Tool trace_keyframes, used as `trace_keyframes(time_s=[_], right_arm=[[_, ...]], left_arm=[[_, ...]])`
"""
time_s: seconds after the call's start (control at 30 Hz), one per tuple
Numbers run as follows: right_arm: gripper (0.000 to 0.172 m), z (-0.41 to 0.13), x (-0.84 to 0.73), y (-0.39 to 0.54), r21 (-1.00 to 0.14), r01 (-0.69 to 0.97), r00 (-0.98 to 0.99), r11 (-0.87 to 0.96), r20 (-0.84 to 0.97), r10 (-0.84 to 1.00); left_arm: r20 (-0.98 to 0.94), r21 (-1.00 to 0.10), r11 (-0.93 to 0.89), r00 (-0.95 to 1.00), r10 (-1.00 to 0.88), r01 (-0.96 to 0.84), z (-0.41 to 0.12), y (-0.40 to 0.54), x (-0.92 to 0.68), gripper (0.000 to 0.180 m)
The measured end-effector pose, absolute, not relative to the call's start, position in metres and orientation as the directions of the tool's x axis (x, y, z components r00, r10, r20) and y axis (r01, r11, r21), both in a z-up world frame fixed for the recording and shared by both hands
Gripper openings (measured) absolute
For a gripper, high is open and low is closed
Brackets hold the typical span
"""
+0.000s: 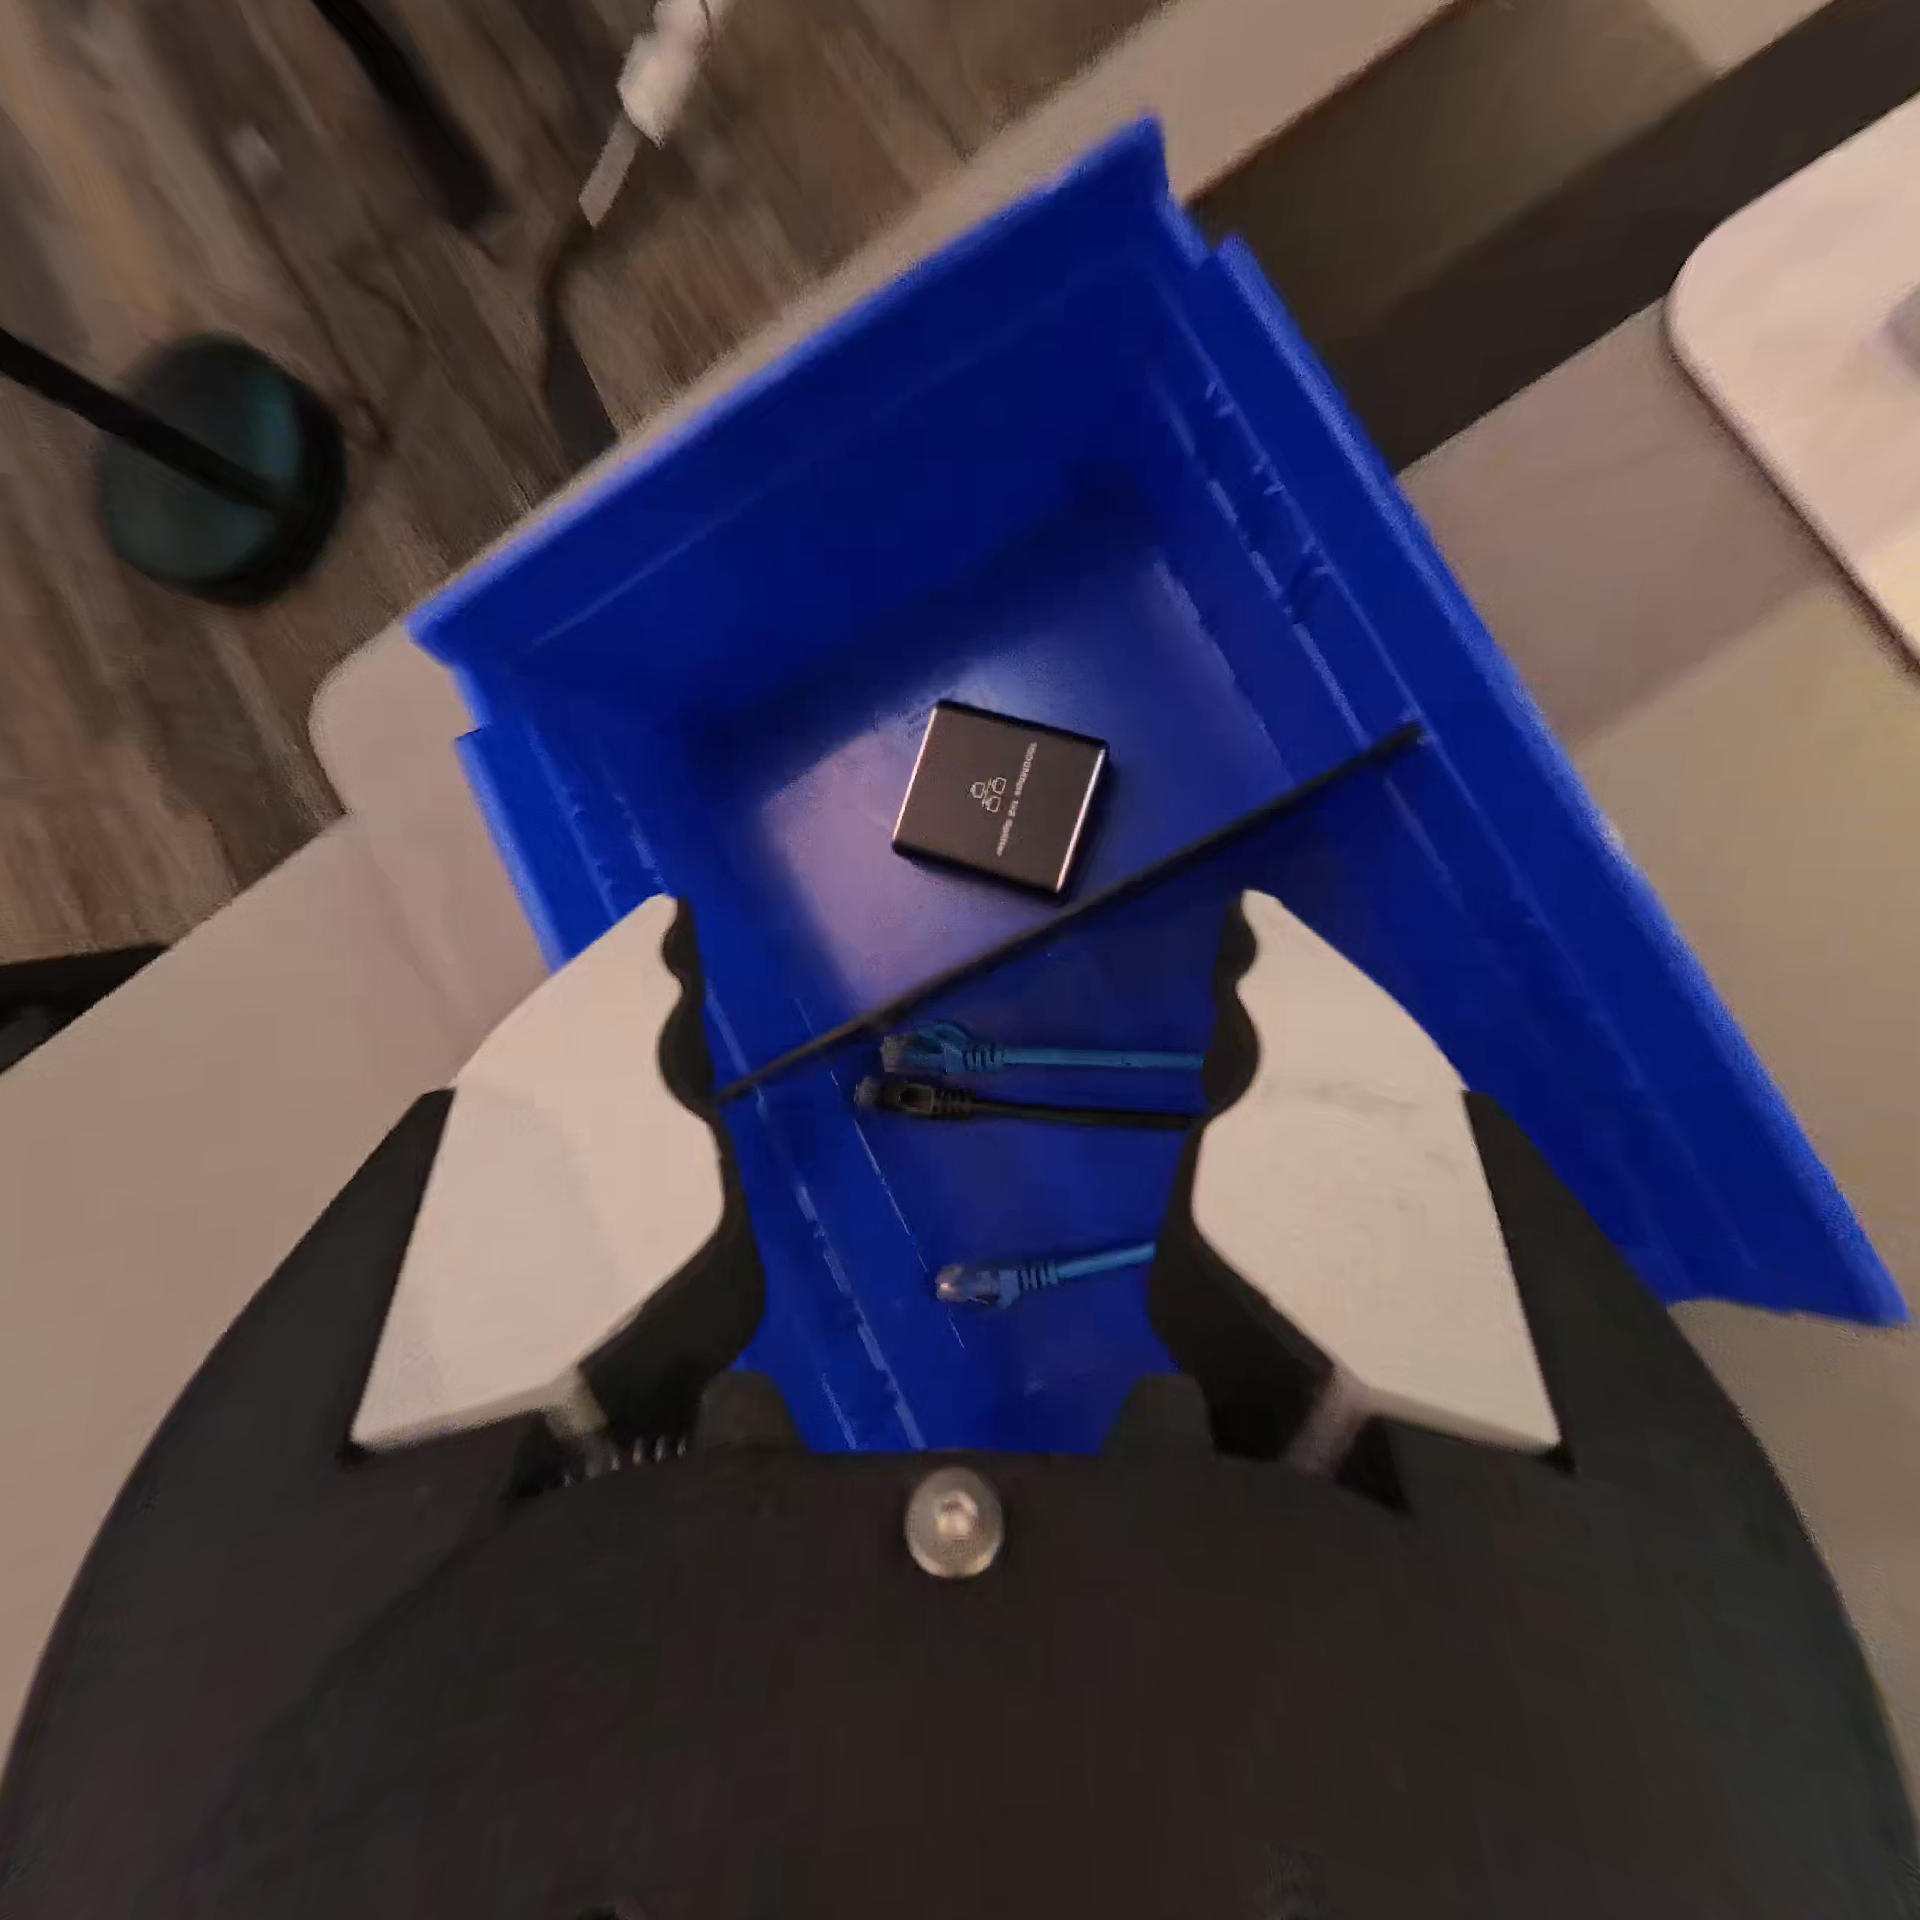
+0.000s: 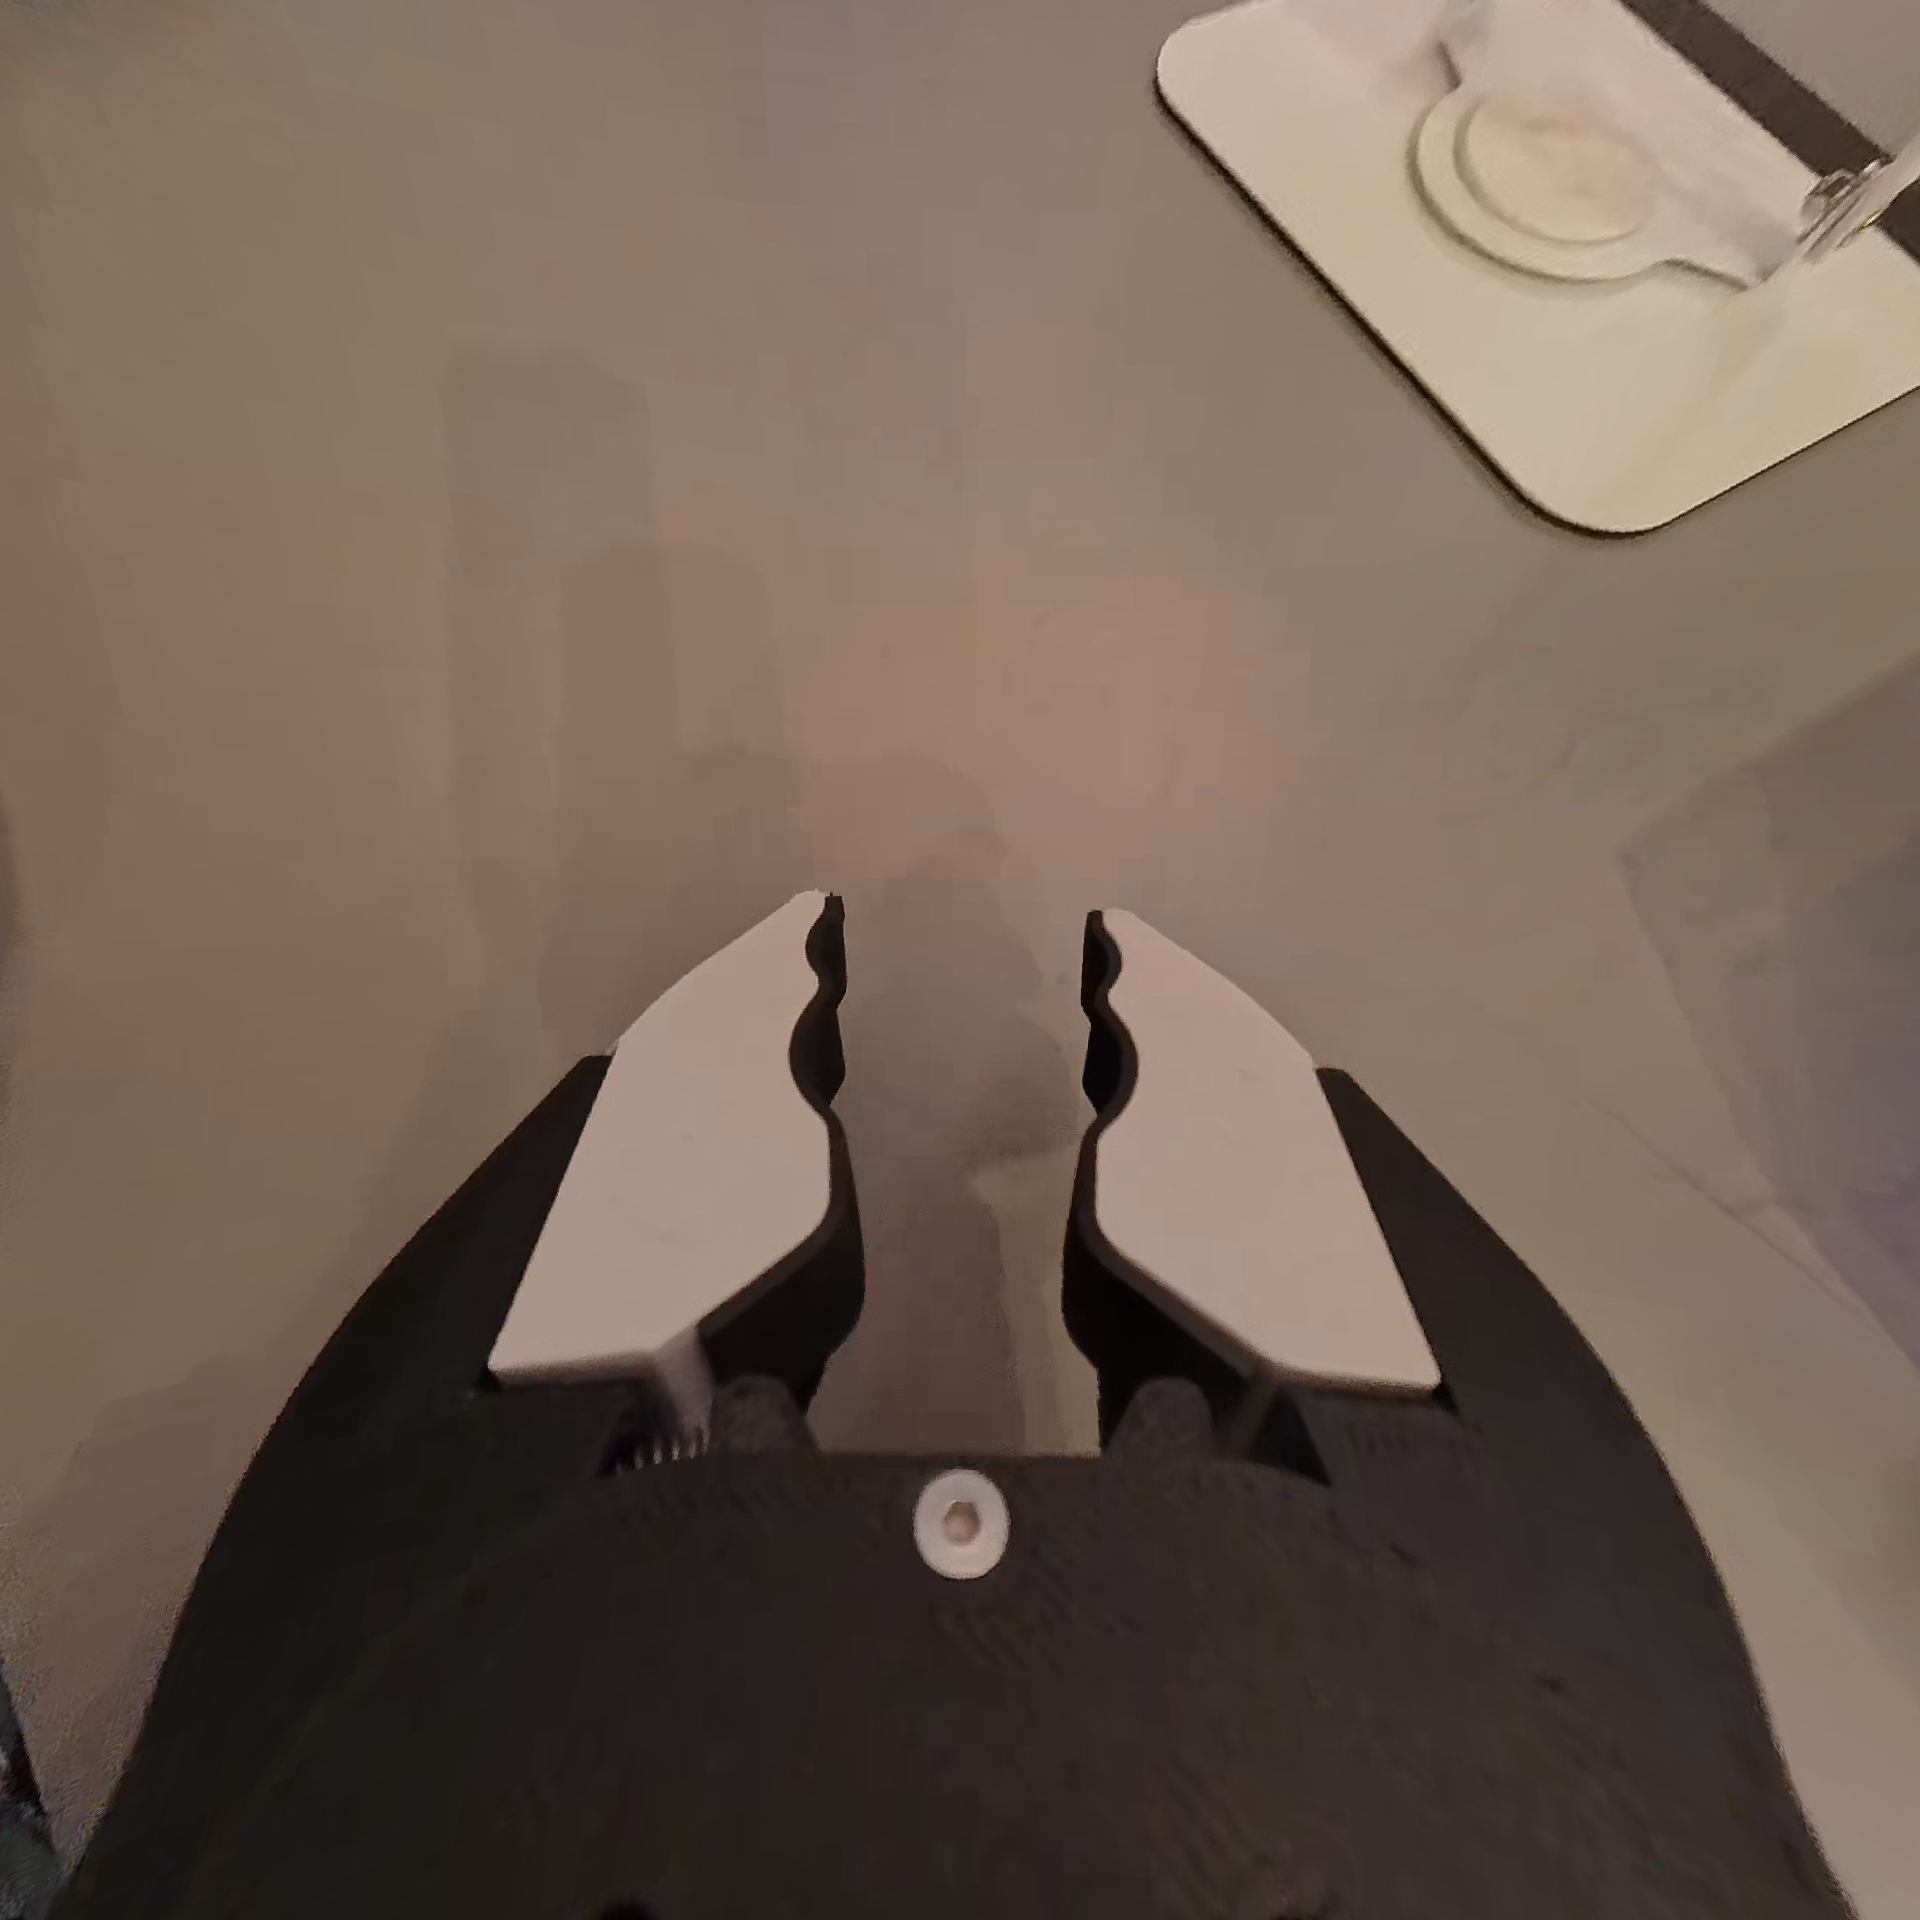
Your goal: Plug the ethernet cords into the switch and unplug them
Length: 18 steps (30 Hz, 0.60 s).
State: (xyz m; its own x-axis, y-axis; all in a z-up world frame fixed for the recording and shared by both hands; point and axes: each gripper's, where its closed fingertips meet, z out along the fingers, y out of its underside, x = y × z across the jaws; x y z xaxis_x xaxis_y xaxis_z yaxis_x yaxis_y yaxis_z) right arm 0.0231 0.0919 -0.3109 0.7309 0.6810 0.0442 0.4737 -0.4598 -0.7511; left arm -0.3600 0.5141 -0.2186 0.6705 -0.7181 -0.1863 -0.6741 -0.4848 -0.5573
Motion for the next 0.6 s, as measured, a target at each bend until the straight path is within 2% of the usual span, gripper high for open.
trace_keyframes(time_s=[0.03,0.1,0.27,0.37,0.43,0.6], right_arm=[[0.044,-0.312,0.022,0.091,-0.755,0.47,0.727,-0.457,0.038,0.685],[0.043,-0.312,0.02,0.089,-0.764,0.458,0.719,-0.454,0.019,0.694],[0.042,-0.323,0.016,0.086,-0.751,0.467,0.705,-0.467,-0.003,0.709],[0.042,-0.329,0.013,0.085,-0.743,0.475,0.691,-0.471,-0.017,0.723],[0.041,-0.329,0.011,0.084,-0.745,0.476,0.683,-0.468,-0.023,0.73],[0.041,-0.332,0.01,0.083,-0.743,0.475,0.673,-0.472,-0.039,0.739]], left_arm=[[-0.198,-0.513,-0.497,0.661,-0.724,-0.699,-0.227,0.526,-0.355,0.099],[-0.214,-0.462,-0.49,0.629,-0.747,-0.739,-0.24,0.544,-0.343,0.096],[-0.192,-0.211,-0.566,0.602,-0.775,-0.797,-0.289,0.562,-0.337,0.103],[-0.144,-0.104,-0.608,0.617,-0.774,-0.787,-0.306,0.566,-0.336,0.103],[-0.151,-0.091,-0.611,0.618,-0.772,-0.786,-0.308,0.575,-0.333,0.105],[-0.081,0.084,-0.595,0.59,-0.804,-0.799,-0.326,0.565,-0.335,0.115]])
